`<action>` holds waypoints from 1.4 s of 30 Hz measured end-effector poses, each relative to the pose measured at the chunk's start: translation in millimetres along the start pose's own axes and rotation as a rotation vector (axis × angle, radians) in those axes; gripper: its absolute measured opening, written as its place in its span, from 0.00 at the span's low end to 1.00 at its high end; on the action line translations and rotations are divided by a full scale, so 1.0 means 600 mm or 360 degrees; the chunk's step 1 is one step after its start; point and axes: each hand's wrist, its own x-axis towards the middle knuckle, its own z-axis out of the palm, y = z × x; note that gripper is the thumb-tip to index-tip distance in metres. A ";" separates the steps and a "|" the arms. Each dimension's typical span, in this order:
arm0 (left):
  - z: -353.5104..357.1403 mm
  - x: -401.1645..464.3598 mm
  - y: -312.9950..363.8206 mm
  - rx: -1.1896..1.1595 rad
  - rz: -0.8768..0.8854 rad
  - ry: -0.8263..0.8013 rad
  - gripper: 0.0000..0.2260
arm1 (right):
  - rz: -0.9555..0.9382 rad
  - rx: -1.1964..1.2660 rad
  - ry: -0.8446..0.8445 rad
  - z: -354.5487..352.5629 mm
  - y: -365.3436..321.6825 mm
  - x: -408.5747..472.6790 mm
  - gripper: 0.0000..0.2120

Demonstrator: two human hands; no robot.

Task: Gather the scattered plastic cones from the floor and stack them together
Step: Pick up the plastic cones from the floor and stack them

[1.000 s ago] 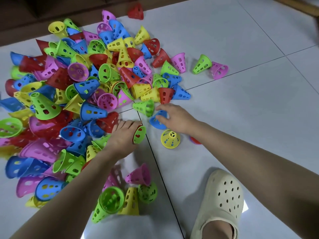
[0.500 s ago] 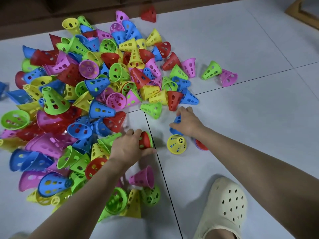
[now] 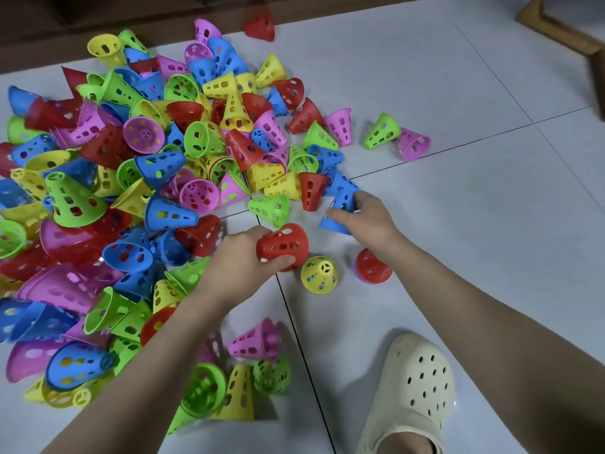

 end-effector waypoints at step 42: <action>0.090 -0.015 -0.020 0.0077 0.0649 0.0204 0.13 | -0.0419 -0.0356 0.0351 -0.057 0.167 -0.120 0.19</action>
